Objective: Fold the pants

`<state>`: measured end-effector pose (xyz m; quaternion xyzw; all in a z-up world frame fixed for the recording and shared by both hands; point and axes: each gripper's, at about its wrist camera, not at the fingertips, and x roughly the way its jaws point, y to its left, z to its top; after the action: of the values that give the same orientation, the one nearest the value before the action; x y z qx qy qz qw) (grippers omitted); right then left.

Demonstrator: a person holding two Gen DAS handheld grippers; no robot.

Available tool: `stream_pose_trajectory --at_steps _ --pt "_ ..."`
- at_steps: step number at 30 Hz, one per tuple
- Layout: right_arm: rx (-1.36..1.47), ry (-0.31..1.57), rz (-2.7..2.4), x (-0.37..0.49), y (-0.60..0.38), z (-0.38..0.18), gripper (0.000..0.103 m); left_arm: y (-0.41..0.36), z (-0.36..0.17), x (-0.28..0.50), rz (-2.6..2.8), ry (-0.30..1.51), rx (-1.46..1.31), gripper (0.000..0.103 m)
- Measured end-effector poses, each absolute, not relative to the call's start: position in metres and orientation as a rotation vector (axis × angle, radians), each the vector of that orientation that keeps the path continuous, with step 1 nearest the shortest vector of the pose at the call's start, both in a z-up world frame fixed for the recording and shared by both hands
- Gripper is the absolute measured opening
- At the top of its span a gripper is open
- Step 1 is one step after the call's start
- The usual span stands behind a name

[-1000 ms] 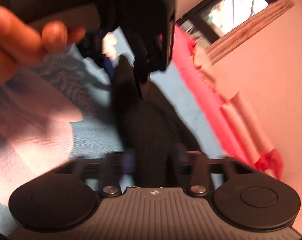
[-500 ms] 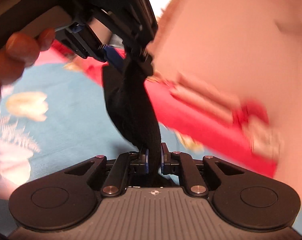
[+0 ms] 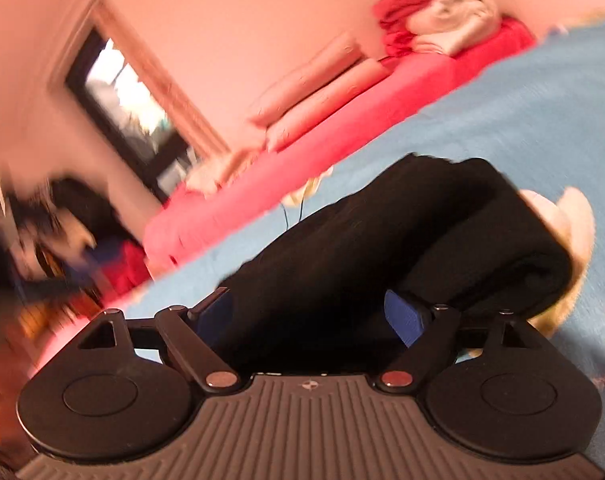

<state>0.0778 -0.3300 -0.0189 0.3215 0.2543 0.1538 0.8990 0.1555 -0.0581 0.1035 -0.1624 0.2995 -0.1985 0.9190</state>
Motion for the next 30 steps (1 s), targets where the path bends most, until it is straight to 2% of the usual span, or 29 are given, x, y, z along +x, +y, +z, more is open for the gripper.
stream_pose_trajectory --at_steps 7,11,12,13,14,15,20,21,24,25,26,27,29,30 --pt "1.066 0.483 0.261 0.083 -0.399 -0.032 0.086 -0.005 0.039 0.164 -0.328 0.757 -0.496 0.103" --pt "1.104 0.526 0.211 0.1 -0.408 -0.031 0.087 -0.008 0.024 0.163 -0.334 0.797 -0.505 0.103" --pt "1.063 0.548 0.191 0.107 -0.403 -0.027 0.079 -0.012 0.023 0.164 -0.335 0.803 -0.494 0.103" --pt "1.011 0.574 0.157 0.11 -0.398 -0.022 0.042 -0.016 0.023 0.165 -0.34 0.808 -0.486 0.103" --pt "0.935 0.617 0.126 0.12 -0.385 -0.016 0.02 -0.02 0.023 0.165 -0.346 0.811 -0.482 0.103" --pt "0.851 0.649 0.118 0.123 -0.379 -0.01 0.016 -0.024 0.023 0.166 -0.352 0.815 -0.478 0.103" --pt "0.677 0.412 0.149 0.064 -0.377 0.031 0.015 -0.045 0.025 0.166 -0.407 0.825 -0.432 0.103" --pt "0.672 0.415 0.111 0.056 -0.381 0.025 0.015 -0.05 0.025 0.166 -0.42 0.827 -0.421 0.103" --pt "0.656 0.587 0.067 0.063 -0.386 -0.012 0.018 -0.065 0.021 0.169 -0.41 0.847 -0.371 0.103" --pt "0.7 0.58 0.087 0.061 -0.392 -0.02 0.019 -0.068 0.02 0.171 -0.41 0.855 -0.361 0.103" --pt "0.74 0.558 0.105 0.056 -0.399 -0.021 0.021 -0.071 0.019 0.172 -0.408 0.859 -0.358 0.103" --pt "0.752 0.537 0.104 0.052 -0.404 -0.018 0.027 -0.071 0.02 0.171 -0.404 0.858 -0.354 0.103" --pt "0.667 0.493 0.043 0.046 -0.404 -0.004 0.037 -0.073 0.023 0.172 -0.392 0.855 -0.332 0.103" --pt "0.588 0.469 0.007 0.048 -0.398 0.004 0.045 -0.076 0.025 0.173 -0.385 0.853 -0.315 0.103"
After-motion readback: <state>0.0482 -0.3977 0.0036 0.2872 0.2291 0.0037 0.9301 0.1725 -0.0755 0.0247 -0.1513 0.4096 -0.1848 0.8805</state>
